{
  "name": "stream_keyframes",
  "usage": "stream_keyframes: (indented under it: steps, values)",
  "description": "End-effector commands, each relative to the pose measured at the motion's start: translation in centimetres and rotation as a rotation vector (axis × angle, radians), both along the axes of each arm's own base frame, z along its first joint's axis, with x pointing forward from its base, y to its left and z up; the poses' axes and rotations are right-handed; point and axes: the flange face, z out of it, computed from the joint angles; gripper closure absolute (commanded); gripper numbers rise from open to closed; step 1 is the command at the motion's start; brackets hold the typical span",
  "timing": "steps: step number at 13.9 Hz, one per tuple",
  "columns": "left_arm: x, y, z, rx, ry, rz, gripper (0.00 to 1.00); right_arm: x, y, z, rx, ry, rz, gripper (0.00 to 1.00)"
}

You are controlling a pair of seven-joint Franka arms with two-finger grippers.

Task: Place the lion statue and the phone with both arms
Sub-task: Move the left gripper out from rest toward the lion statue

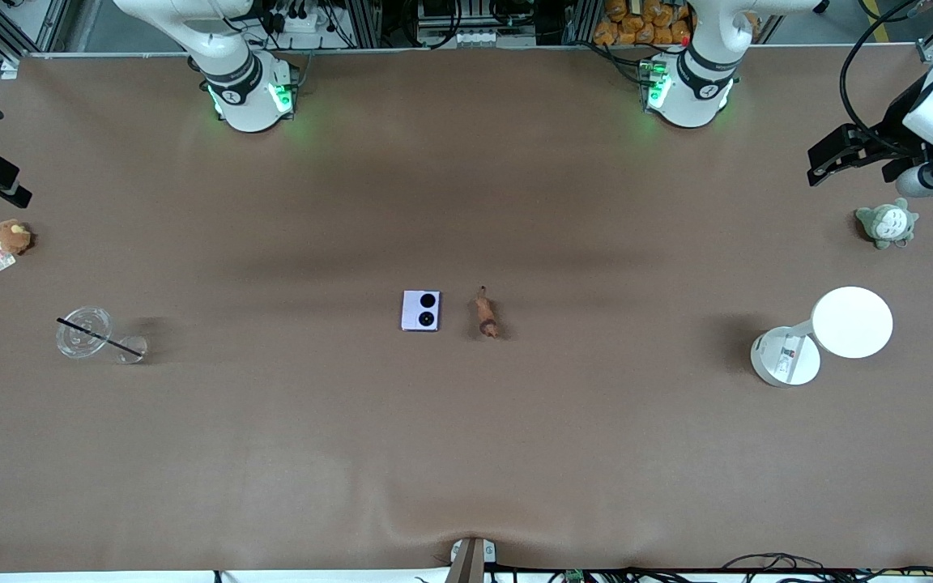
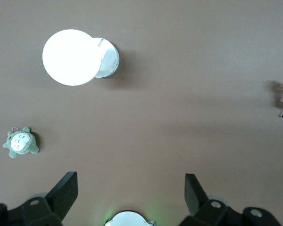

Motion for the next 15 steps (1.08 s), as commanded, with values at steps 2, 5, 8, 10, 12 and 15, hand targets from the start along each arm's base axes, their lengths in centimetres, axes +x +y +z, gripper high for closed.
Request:
stream_keyframes:
  steps: [2, 5, 8, 10, 12, 15]
  values:
    - [0.7, -0.9, -0.3, 0.025, 0.017, -0.030, 0.00, 0.0, 0.0, 0.2, 0.003, 0.000, -0.005, 0.00]
    - [1.5, -1.5, -1.6, 0.029, 0.039, -0.038, 0.00, 0.0, 0.0, 0.2, 0.003, 0.000, -0.002, 0.00]
    - [1.5, -1.7, -1.7, 0.024, 0.035, -0.041, 0.00, 0.0, 0.2, 0.2, 0.003, 0.000, 0.001, 0.00]
    - [1.5, -1.7, -1.7, 0.021, 0.036, -0.040, 0.00, 0.0, 0.1, 0.2, 0.003, 0.000, -0.002, 0.00]
    - [1.7, -2.0, -1.9, 0.018, 0.036, -0.037, 0.00, 0.0, -0.1, 0.2, 0.003, 0.001, -0.002, 0.00]
    - [2.4, -3.3, -2.7, 0.020, 0.026, -0.049, 0.00, 0.0, 0.1, 0.2, 0.003, 0.001, 0.001, 0.00]
